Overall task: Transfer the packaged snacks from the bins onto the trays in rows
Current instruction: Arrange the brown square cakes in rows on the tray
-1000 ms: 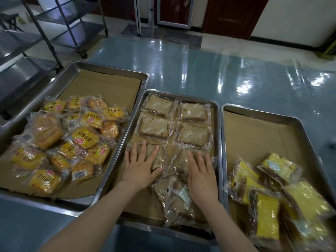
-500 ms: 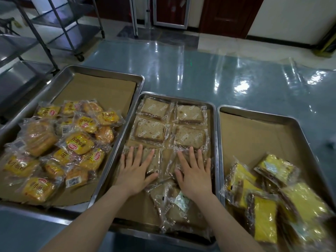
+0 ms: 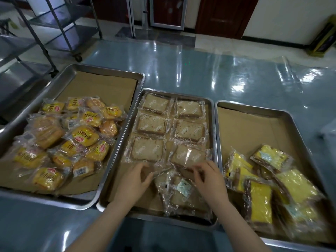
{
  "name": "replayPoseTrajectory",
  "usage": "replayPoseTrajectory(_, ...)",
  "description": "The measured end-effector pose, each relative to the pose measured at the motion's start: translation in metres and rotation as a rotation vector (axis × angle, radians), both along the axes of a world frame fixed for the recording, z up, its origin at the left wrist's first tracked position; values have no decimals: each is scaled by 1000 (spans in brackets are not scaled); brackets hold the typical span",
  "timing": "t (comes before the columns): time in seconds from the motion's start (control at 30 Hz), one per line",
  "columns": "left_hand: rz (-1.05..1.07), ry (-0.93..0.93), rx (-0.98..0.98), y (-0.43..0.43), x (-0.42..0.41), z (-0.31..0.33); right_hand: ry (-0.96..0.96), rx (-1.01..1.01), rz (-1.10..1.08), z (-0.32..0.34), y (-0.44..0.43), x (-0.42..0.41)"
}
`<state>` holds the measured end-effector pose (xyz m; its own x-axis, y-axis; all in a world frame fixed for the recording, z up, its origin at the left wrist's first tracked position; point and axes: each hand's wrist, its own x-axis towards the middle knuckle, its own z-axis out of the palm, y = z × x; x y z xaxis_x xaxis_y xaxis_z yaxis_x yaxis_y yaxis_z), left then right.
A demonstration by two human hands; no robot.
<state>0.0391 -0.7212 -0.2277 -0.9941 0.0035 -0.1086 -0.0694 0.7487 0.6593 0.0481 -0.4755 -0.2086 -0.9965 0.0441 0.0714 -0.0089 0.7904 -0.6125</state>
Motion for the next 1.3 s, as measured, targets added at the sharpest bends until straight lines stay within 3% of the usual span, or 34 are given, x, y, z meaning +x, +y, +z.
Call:
replayPoseTrajectory(0.1, 29, -133, 88, 7, 11, -5, -129, -26, 89, 0, 3, 20)
replayPoseTrajectory(0.43, 67, -384, 166, -2, 3, 7, -346, 375, 401, 0, 5, 30)
replayPoseTrajectory(0.63, 195, -302, 225, -43, 23, 9, -220, 177, 252, 3, -3, 39)
replayPoseTrajectory(0.73, 120, -308, 230, -49, 24, 12, -266, -8, 162, 14, -11, 44)
replayPoseTrajectory(0.9, -123, -344, 362, -53, 30, 22, -295, -27, 44, 35, -18, 38)
replayPoseTrajectory(1.0, -313, -338, 300, -54, 35, 28, -260, 46, 24, 47, -17, 33)
replayPoseTrajectory(1.13, -272, -257, 48, -66, 35, 33, -182, 139, -30, 57, -21, 30)
replayPoseTrajectory(1.3, -254, -103, -152, -74, 38, 39, -402, 228, 104, 70, -24, 15)
